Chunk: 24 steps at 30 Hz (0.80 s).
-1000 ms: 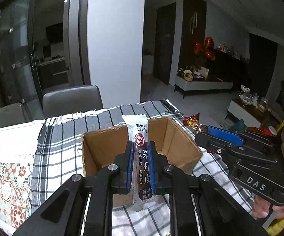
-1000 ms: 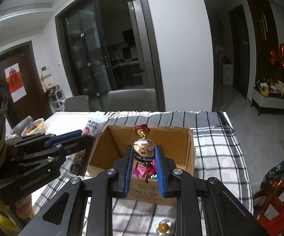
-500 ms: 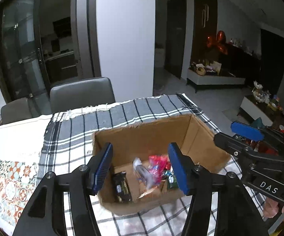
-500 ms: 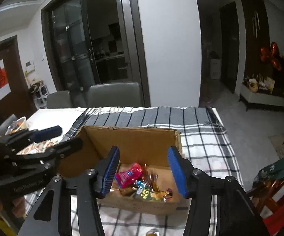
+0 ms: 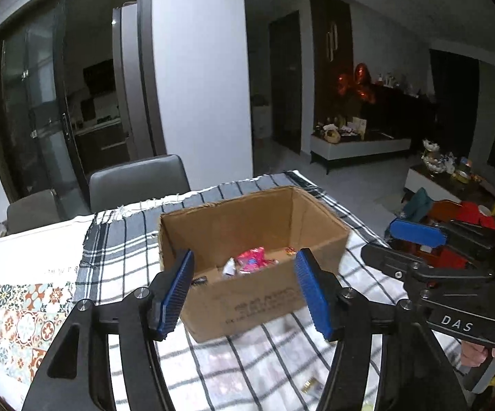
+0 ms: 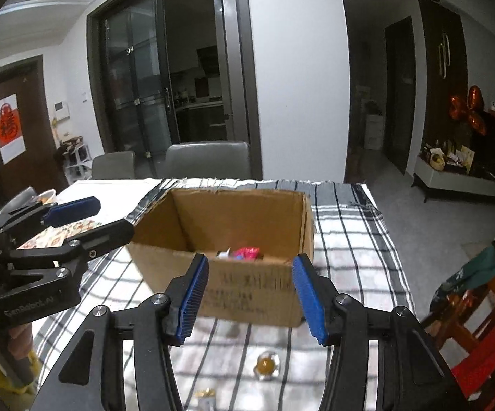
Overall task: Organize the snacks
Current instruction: 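Carry both items over the box and open both tools to release them, then grasp the white wrapped candy with left tool while right tool grasps the green candy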
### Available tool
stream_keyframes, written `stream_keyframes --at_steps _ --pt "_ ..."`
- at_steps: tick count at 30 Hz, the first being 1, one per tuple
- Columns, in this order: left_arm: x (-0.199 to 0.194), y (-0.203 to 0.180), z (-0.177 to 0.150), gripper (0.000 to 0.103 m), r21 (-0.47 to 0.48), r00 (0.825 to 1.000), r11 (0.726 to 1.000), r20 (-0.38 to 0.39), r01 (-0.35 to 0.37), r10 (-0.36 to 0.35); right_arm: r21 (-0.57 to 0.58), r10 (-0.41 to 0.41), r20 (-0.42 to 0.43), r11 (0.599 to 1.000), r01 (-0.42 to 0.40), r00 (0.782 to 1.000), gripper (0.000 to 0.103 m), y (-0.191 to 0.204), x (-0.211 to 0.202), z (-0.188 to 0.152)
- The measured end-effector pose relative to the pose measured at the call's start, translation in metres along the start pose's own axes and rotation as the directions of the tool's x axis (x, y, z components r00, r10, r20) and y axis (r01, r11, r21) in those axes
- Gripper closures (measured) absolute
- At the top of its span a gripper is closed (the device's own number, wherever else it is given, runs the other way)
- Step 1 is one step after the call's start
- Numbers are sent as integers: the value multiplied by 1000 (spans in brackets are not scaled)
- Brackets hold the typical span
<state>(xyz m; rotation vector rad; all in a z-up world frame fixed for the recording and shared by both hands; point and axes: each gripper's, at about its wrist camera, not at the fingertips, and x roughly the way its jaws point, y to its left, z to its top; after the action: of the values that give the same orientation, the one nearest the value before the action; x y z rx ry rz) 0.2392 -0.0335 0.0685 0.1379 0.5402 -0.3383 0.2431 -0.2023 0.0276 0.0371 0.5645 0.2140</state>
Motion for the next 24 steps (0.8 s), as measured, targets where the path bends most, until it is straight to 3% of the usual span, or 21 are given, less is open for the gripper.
stream_keyframes --at_steps 10,18,24 --pt "-34 -27 -38 42 30 1000 999 -7 23 -23 10 31 -42 999 -31 999 50 6 -31 -49" --pt "-31 -43 -78 42 45 994 998 -97 49 -44 15 38 -132 999 -36 990 51 7 -35 -94" --pt "-21 -46 -106 42 -2 978 996 -186 93 -92 55 56 -223 997 -44 973 51 8 -29 -129"
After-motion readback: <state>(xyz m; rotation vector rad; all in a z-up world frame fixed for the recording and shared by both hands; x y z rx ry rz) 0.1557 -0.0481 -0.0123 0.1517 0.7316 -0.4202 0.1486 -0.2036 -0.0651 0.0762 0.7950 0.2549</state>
